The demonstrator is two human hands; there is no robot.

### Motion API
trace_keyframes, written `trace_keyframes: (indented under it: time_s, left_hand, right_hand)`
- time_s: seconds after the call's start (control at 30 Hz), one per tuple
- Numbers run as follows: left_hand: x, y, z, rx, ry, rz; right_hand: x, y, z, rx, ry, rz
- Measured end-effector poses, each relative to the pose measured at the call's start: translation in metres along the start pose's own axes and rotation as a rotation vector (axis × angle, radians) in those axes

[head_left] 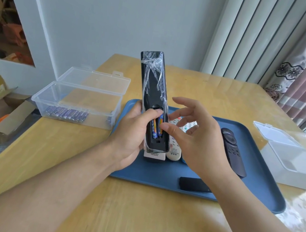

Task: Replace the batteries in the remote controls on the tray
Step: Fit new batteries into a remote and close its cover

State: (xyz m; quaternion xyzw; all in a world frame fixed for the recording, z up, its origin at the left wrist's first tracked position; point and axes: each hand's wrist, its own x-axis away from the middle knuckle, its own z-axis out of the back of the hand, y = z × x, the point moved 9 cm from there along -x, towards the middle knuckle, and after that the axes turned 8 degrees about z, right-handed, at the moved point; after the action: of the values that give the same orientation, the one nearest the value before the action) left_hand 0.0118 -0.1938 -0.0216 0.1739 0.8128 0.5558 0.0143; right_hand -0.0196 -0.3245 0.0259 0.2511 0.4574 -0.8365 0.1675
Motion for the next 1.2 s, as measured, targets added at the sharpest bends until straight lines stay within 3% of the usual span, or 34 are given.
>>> trace_keyframes:
  time_s: [0.6,0.77,1.1,1.2]
  left_hand:
    - [0.0,-0.003,-0.004,0.009,-0.042,0.004]
    - [-0.002,-0.004,-0.005,0.026,-0.072,0.009]
    - [-0.004,0.008,0.005,-0.04,-0.012,-0.073]
    - [-0.004,0.01,0.008,-0.042,0.006,-0.096]
  right_hand:
    - [0.002,0.013,0.004,-0.119,0.04,-0.204]
    - [0.003,0.013,0.004,-0.001,0.023,-0.187]
    - [-0.001,0.008,0.005,-0.045,-0.047,-0.165]
    - [-0.007,0.001,0.018,0.117,-0.105,-0.157]
